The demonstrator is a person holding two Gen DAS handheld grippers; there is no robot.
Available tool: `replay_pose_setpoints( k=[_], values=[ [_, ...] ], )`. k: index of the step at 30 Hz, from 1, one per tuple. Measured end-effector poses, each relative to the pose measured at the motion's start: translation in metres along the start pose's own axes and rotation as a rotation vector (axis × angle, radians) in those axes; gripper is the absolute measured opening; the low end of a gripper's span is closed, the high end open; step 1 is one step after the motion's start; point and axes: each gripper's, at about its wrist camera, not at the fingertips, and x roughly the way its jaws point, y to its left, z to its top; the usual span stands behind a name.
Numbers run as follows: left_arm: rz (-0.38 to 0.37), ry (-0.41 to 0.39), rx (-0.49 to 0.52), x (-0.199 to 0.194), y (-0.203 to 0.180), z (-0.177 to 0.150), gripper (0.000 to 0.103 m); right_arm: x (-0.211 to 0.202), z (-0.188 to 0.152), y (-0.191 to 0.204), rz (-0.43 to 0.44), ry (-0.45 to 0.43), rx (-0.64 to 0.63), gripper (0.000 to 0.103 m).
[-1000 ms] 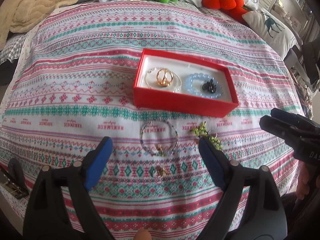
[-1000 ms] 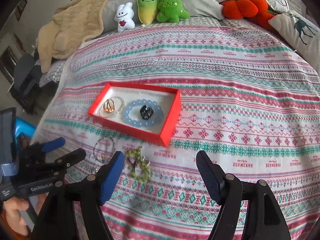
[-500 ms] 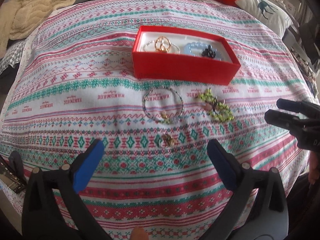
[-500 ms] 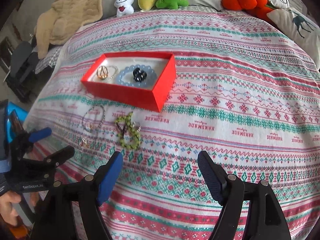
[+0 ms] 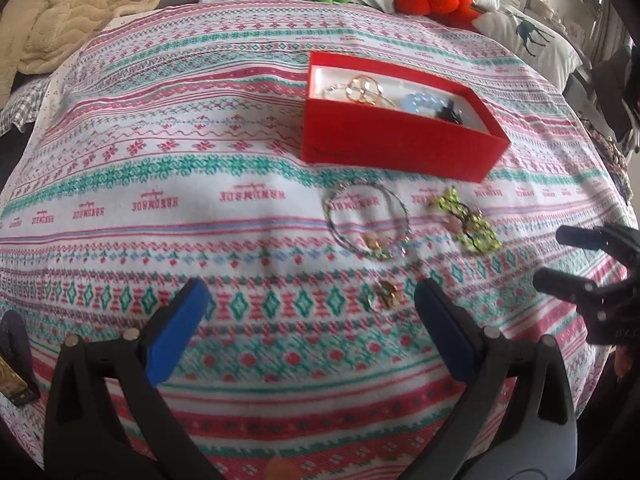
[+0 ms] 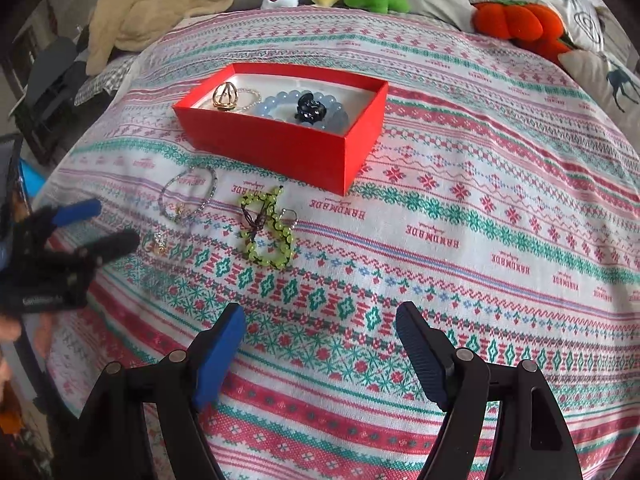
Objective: Organize jewelry
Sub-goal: 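Grasp the thin beaded bracelet with gold charms using the left tool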
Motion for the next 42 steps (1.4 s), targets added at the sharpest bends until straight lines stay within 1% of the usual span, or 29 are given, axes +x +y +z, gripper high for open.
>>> replay_pose_setpoints(
  k=[2,3,4,5,7,8,10,11,13,14,16,17,19,20,21,24,31,37,38,42],
  values=[
    [0.003,0.007,-0.012,0.005,0.003,0.005,0.102,0.002,0.001,0.001,-0.010,-0.002,-0.010,0.079],
    [0.010,0.004,-0.014,0.007,0.003,0.007,0.098,0.003,0.002,0.001,-0.012,0.001,-0.012,0.079],
    [0.019,0.000,-0.013,0.010,0.003,0.010,0.092,0.005,0.002,0.001,-0.012,0.005,-0.012,0.079],
    [0.021,0.001,-0.012,0.013,0.003,0.012,0.089,0.006,0.003,0.000,-0.013,0.008,-0.011,0.079],
    [0.010,0.011,-0.011,0.019,-0.001,0.018,0.078,0.009,0.003,-0.001,-0.016,0.016,-0.006,0.079],
    [0.006,0.014,-0.008,0.021,-0.002,0.020,0.076,0.009,0.003,-0.001,-0.017,0.017,-0.004,0.079],
    [0.009,0.014,0.005,0.026,-0.007,0.025,0.065,0.009,0.003,-0.002,-0.019,0.018,0.001,0.079],
    [0.008,0.012,0.010,0.028,-0.009,0.028,0.062,0.009,0.003,-0.002,-0.020,0.018,0.004,0.079],
    [0.003,0.013,0.007,0.030,-0.010,0.033,0.050,0.011,0.004,-0.003,-0.020,0.021,0.006,0.079],
    [-0.005,0.017,0.002,0.032,-0.010,0.036,0.048,0.011,0.004,-0.004,-0.021,0.022,0.007,0.079],
    [-0.014,0.026,-0.003,0.036,-0.010,0.040,0.038,0.012,0.005,-0.004,-0.022,0.025,0.006,0.079],
    [-0.014,0.034,-0.004,0.038,-0.010,0.042,0.035,0.013,0.005,-0.004,-0.023,0.026,0.005,0.079],
    [-0.002,0.048,-0.001,0.042,-0.012,0.043,0.021,0.014,0.006,-0.004,-0.025,0.028,0.003,0.079],
    [0.003,0.052,0.000,0.044,-0.012,0.043,0.017,0.014,0.006,-0.005,-0.026,0.027,0.003,0.079],
    [0.008,0.055,-0.001,0.046,-0.013,0.043,0.009,0.014,0.006,-0.005,-0.027,0.027,0.004,0.079],
    [0.013,0.055,-0.009,0.048,-0.014,0.043,0.004,0.014,0.007,-0.006,-0.028,0.025,0.008,0.079],
    [0.026,0.031,-0.023,0.036,-0.009,0.032,0.004,0.016,0.014,-0.014,-0.023,0.019,0.038,0.079],
    [0.020,0.007,-0.040,0.022,0.001,0.026,0.004,0.017,0.025,-0.014,0.006,0.009,0.061,0.078],
    [0.017,0.005,-0.044,0.019,0.003,0.026,0.004,0.019,0.027,-0.013,0.013,0.012,0.063,0.076],
    [0.013,0.001,-0.045,0.013,0.004,0.026,0.004,0.030,0.030,-0.006,0.029,0.045,0.044,0.049]
  ],
)
